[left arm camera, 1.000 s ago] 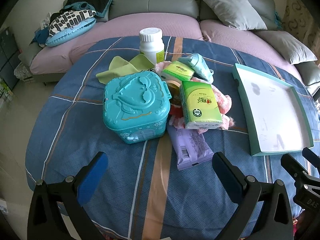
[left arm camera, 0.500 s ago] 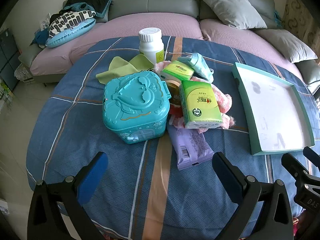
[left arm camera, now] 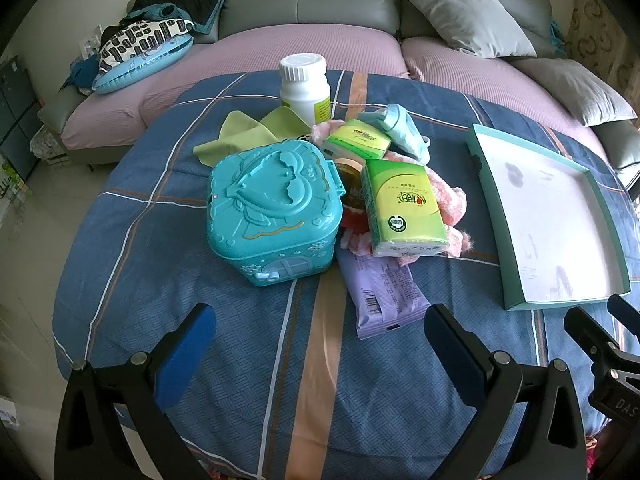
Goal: Organize soft objects
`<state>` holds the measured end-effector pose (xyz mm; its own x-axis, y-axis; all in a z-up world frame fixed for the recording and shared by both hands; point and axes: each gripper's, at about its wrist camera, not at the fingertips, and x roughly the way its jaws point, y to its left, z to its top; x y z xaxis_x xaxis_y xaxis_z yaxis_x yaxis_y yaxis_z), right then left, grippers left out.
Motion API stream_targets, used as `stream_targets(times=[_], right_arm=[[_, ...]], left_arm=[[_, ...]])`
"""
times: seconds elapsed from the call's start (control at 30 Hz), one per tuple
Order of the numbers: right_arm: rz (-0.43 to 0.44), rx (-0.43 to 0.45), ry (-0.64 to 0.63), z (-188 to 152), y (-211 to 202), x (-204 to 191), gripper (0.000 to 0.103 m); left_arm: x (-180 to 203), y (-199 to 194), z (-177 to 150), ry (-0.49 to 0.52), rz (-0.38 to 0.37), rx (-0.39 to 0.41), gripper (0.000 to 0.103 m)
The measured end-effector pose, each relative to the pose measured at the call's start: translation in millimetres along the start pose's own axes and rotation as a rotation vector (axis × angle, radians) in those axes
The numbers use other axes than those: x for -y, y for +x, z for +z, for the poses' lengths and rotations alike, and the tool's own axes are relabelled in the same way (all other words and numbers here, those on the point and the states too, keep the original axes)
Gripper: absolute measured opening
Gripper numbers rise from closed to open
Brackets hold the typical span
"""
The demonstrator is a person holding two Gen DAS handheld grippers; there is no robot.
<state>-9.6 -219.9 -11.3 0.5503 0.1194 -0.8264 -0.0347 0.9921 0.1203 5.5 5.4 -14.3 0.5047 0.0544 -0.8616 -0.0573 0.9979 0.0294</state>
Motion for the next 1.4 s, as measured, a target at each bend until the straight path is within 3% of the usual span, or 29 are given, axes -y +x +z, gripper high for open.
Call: stream_targets(times=[0.5,0.7,0.8,1.03,1.27,1.4], right_arm=[[-0.004,-0.003,-0.005,0.5,1.0,-1.5,0.103],[0.005,0.001,-0.009,1.7,0.7,-1.6,0.103],[0.026,0.033,-0.014,11.0,-5.7,-4.4,0.103],[0.109,0.097,-0.027,42.1,-13.0,-24.1,0.103],[0.175,0.071,-0.121,63.7,-0.4,-70.1,0.103],[0.217,0.019,-0.153,66.9,15.1,-94.6,0.103]], left_arm=[[-2.3,0.8,-1.0,-0.01,-0.008,-0.002,0.103],[-11.1,-6.7,1.8,-0.046,-0.052,0.018,0.103],[-24.0,-13.3,13.1,-0.082,-0.085,0.034,0.103],[-73.3,-29.2,59.4,-0.16,-0.074,0.123,0.103],[-109.7,-20.9,95.4,-0.182,-0.09,0.134,0.103],[-117.4,-5.4,104.4,-0.169,-0.108,0.094,0.103]])
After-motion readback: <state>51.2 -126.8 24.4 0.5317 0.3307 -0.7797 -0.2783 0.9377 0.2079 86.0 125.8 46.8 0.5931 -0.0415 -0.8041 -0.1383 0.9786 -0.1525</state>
